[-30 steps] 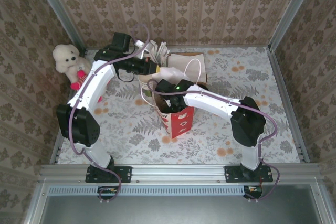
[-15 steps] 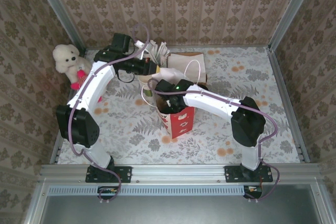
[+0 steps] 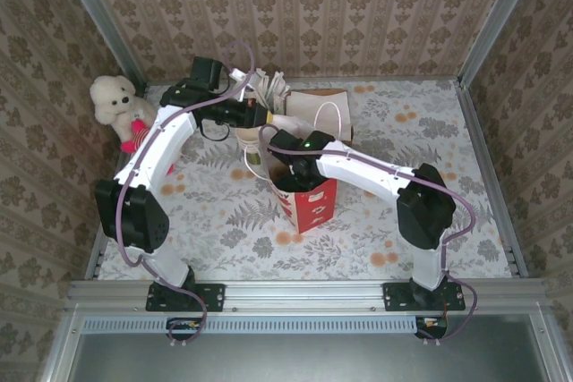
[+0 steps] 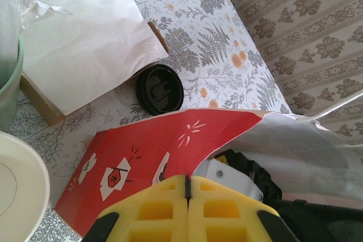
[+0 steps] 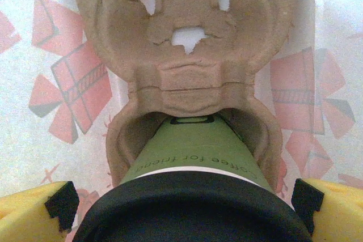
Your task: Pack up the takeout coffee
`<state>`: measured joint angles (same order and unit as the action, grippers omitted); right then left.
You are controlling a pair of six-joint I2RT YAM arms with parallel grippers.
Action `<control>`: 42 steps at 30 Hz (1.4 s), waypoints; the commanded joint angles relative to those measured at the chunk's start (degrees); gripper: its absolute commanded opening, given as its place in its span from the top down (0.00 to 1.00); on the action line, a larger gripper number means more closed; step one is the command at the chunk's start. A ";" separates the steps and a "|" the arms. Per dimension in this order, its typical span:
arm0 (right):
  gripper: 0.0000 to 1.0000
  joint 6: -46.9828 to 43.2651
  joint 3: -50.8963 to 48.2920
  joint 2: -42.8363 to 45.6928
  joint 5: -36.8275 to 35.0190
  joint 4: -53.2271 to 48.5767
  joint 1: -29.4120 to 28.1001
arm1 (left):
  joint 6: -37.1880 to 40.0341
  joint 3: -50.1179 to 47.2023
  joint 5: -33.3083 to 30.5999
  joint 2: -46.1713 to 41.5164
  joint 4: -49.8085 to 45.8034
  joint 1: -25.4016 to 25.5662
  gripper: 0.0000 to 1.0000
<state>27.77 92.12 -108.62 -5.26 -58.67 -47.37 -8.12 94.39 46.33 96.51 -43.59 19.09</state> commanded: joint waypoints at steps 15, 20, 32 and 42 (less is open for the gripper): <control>0.00 2.61 3.75 3.07 1.11 -1.74 0.68 | 1.00 -0.47 -0.34 -2.60 1.90 -0.72 1.00; 0.00 2.15 3.39 3.20 1.61 -2.42 0.62 | 0.82 -0.17 -0.52 -2.61 1.93 -0.75 1.00; 0.00 1.50 2.29 5.92 1.35 -2.08 0.57 | 0.65 -0.06 -1.51 -2.70 1.90 -0.89 1.00; 0.00 0.54 2.10 7.19 -0.60 -1.05 0.36 | 0.48 0.32 -1.37 -2.80 1.86 -0.86 1.00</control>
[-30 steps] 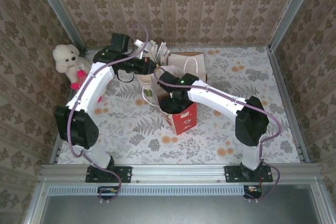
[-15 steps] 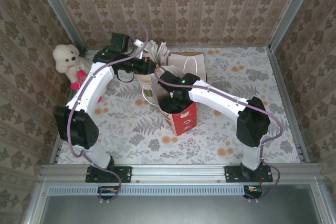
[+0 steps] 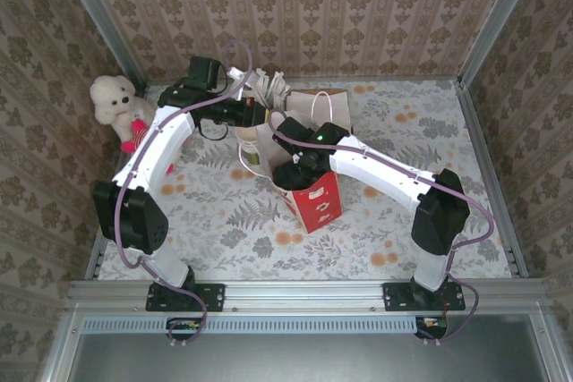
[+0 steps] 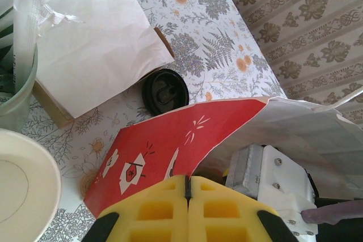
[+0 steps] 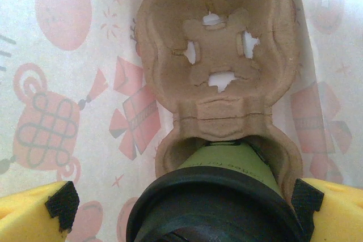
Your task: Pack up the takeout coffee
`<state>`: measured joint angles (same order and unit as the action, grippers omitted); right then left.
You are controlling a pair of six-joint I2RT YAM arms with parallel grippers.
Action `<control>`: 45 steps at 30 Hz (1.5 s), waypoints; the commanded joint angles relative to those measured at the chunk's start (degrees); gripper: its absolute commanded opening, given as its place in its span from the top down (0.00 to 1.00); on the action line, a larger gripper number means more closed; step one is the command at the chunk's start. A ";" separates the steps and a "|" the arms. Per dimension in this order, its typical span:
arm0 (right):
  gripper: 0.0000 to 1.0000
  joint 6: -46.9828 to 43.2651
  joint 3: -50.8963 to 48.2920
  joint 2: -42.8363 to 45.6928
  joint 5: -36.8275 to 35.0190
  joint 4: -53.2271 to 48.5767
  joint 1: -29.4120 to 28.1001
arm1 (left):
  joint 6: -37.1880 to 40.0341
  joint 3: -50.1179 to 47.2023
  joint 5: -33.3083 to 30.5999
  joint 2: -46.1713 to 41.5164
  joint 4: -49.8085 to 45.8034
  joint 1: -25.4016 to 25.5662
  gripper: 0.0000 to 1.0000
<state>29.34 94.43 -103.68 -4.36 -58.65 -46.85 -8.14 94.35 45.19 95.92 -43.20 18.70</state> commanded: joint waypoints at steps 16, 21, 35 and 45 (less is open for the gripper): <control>0.00 -4.91 -10.67 9.03 -5.92 18.27 -0.92 | -0.14 -0.38 0.44 -2.20 2.97 -0.33 1.00; 0.00 -6.69 -15.89 11.93 -6.65 26.67 -0.94 | -0.41 0.18 0.87 -1.72 3.33 0.23 1.00; 0.00 -14.29 -22.84 16.11 -10.44 50.56 -0.88 | -0.05 -0.04 0.64 -1.50 2.94 0.90 1.00; 0.00 -21.08 -28.60 20.62 -10.23 66.89 -0.84 | 0.15 0.32 -0.42 -1.40 2.41 0.88 1.00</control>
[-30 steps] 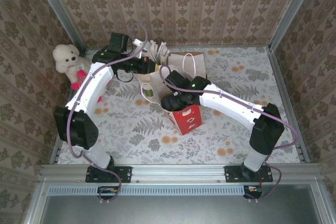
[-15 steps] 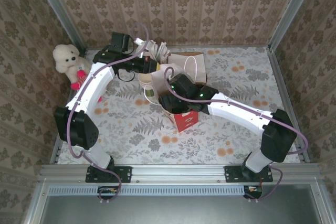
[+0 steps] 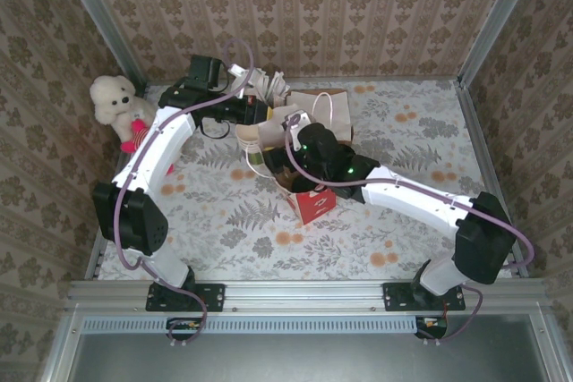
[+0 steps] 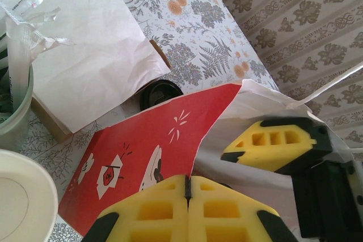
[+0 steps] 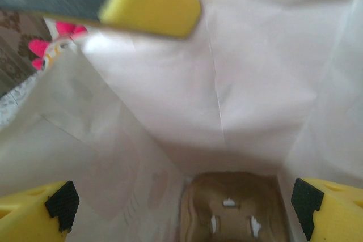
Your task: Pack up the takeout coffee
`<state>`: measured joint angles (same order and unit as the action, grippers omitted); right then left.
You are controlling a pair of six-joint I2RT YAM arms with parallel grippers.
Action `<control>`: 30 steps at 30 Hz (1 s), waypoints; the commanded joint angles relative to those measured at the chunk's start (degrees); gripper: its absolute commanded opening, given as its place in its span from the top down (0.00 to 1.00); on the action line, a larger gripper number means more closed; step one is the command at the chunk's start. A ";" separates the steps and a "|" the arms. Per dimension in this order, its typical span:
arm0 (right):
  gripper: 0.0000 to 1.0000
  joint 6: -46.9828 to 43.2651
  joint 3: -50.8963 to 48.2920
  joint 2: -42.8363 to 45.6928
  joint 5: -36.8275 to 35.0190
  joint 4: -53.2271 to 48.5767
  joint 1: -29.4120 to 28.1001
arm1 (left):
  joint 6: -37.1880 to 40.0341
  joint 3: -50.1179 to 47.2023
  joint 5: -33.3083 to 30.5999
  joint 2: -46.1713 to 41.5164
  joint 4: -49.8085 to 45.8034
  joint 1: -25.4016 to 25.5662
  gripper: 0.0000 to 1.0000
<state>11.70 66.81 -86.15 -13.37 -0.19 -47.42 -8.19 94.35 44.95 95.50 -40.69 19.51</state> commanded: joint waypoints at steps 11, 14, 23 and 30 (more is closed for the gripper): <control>0.00 -6.26 -1.41 6.06 -0.81 15.38 -0.25 | 0.52 0.41 -0.44 -0.98 -0.35 -0.08 1.00; 0.00 -5.83 -0.86 9.11 0.59 14.56 -0.30 | 0.39 0.23 -0.99 -0.98 -0.38 -0.35 1.00; 0.00 -0.62 5.49 14.85 3.27 -8.92 1.45 | -1.65 1.28 -1.50 -0.23 0.13 -0.70 1.00; 0.03 18.47 8.02 22.10 -4.11 -42.79 2.07 | -3.18 0.28 -3.27 -1.10 1.36 -0.79 1.00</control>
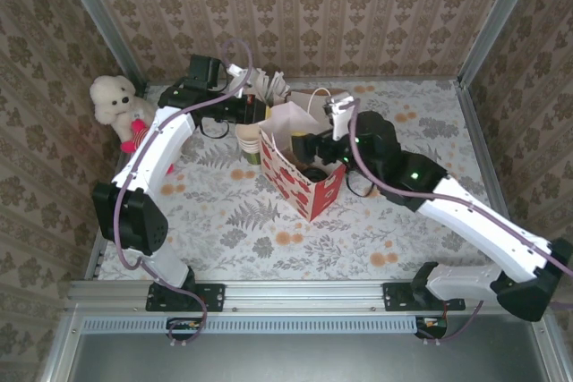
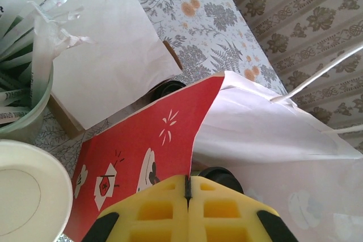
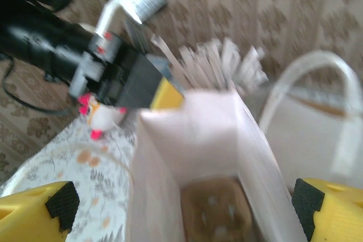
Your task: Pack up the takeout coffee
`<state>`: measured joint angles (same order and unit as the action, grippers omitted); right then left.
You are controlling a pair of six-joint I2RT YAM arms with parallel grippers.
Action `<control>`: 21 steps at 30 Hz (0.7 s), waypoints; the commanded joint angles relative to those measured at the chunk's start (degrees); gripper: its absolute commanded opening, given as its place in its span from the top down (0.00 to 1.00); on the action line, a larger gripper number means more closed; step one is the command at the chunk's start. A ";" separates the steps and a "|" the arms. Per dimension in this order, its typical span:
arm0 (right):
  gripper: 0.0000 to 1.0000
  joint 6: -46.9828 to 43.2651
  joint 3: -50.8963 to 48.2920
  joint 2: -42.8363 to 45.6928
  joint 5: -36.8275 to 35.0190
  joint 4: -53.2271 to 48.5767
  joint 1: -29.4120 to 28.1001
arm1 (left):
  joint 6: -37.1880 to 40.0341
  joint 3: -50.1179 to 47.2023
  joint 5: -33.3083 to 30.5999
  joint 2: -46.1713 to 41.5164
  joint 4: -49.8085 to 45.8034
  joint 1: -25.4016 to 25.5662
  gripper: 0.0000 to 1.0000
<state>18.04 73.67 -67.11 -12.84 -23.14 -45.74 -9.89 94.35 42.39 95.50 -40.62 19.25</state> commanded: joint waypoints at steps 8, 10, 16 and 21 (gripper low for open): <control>0.18 32.19 1.02 1.44 -3.71 -26.56 0.43 | -2.41 -0.12 -0.56 -1.25 2.33 -0.26 1.00; 0.21 35.00 1.86 -0.27 -6.04 -27.69 0.46 | -2.41 -0.33 -0.14 -1.59 2.57 -0.18 1.00; 0.30 35.71 3.16 -4.38 -7.19 -23.82 3.28 | -4.08 -1.61 -0.43 -3.35 3.11 -0.11 1.00; 0.65 31.36 5.53 -7.07 -0.09 -26.31 7.42 | -8.47 -4.15 -7.41 -7.10 1.39 1.53 1.00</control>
<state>51.16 76.60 -73.58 -16.88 -47.97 -39.88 -14.72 91.31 39.18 92.62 -38.96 19.62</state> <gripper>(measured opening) 0.380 0.047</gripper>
